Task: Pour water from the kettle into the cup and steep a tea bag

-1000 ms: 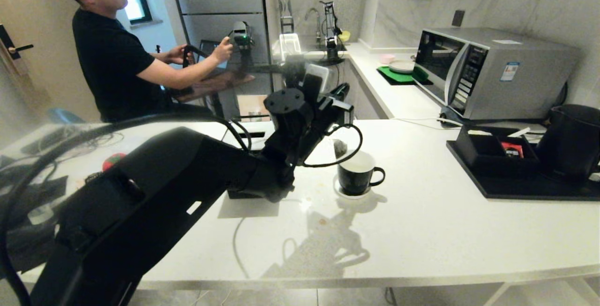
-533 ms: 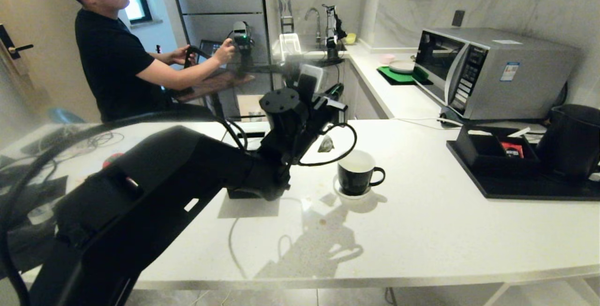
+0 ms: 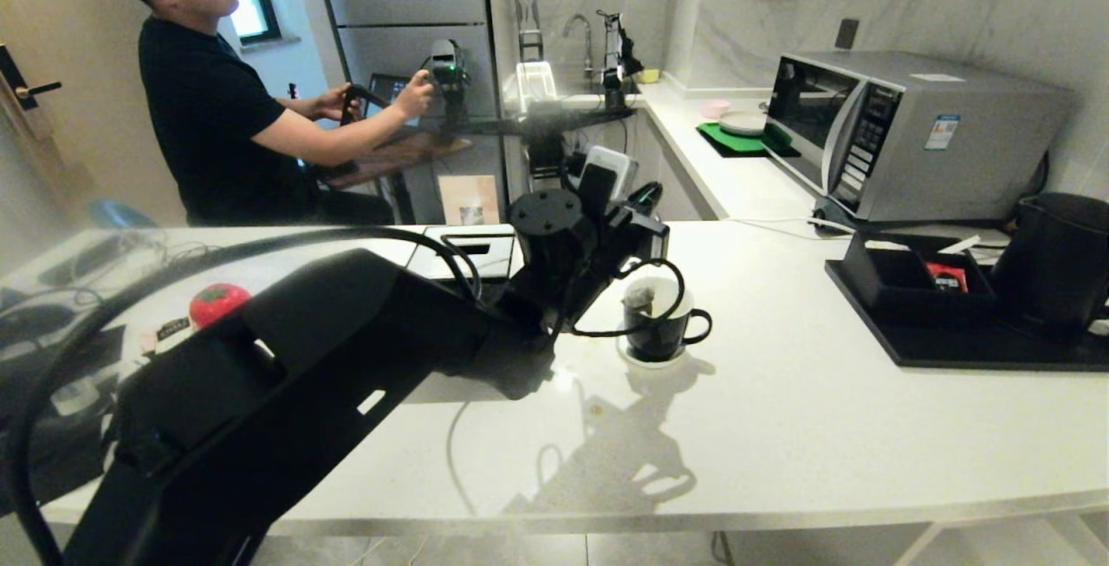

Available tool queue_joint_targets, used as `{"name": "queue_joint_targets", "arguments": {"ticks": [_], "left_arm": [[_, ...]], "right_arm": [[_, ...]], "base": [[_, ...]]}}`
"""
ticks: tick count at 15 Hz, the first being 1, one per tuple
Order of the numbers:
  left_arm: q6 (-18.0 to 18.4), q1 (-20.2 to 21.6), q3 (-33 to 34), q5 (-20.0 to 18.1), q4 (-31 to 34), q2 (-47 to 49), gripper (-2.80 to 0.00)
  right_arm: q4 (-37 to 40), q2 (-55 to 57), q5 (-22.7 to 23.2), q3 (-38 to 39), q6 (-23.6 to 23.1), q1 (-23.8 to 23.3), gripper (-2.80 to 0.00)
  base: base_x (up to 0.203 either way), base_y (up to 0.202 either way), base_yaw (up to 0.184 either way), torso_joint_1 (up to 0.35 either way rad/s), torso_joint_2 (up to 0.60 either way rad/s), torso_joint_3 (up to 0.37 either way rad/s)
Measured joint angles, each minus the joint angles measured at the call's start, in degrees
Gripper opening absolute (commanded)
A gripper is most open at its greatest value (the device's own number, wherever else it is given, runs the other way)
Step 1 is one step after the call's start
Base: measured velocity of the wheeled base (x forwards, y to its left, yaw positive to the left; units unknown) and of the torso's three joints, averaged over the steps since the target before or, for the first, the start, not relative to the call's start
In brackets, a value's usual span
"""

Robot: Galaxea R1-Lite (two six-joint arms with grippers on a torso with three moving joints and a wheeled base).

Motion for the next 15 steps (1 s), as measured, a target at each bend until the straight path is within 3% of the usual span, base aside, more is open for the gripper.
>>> {"name": "queue_joint_targets", "arguments": {"ticks": [8, 15], "left_arm": [[0.2, 0.0, -0.2, 0.0, 0.1, -1.1, -2.80], [1.0, 4.4, -0.2, -0.1, 1.3, -4.9, -2.80]], "right_arm": [[0.0, 0.0, 0.0, 0.0, 0.0, 0.0, -2.80], [0.0, 0.0, 0.0, 0.0, 0.0, 0.0, -2.80]], "base": [[0.000, 0.000, 0.000, 0.000, 0.00, 0.000], [0.000, 0.000, 0.000, 0.000, 0.00, 0.000]]}}
